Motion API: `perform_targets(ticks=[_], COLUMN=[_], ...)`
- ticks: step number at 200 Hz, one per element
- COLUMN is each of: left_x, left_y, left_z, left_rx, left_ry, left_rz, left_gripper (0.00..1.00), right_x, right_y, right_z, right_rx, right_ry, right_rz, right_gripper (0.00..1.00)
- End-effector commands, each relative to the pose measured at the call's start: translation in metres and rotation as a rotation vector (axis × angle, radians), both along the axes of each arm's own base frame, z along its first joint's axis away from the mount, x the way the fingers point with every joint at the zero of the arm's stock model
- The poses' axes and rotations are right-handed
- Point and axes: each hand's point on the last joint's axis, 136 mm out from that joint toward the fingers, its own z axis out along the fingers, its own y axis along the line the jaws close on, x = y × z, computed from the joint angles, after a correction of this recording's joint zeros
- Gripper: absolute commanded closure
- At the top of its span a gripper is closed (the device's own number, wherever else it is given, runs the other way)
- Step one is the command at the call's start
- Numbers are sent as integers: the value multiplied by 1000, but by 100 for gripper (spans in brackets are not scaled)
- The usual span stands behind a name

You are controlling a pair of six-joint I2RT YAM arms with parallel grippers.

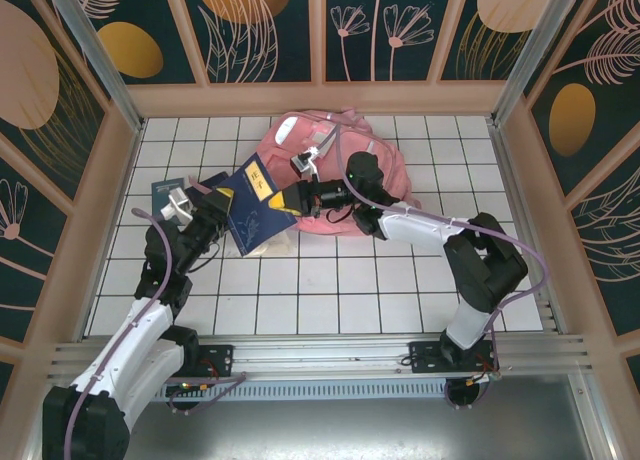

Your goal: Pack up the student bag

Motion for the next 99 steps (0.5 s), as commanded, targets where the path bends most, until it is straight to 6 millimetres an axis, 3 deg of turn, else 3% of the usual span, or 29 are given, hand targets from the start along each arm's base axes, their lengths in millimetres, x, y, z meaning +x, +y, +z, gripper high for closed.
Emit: perform_targets(ticks=[1, 16, 43, 69, 99], left_x=[-8, -8, -8, -6, 2], left_y=[-6, -6, -7, -4, 1], left_z=[31, 39, 54, 63, 74], left_rx=[-22, 3, 71, 106, 87], left_ry=[-123, -147, -192, -218, -242], left_rz=[-45, -41, -38, -16, 26], left_gripper=[79, 86, 100, 100, 100], right_x=[-6, -3, 15, 32, 52], right_y=[-3, -2, -10, -29, -55], right_z=[14, -4, -37, -40, -39], right_rx=[37, -29, -218, -360, -420], right_ry=[-71, -79, -124, -231, -193], right_rz=[-10, -24, -131, -302, -514], right_gripper=[100, 100, 65, 40, 28])
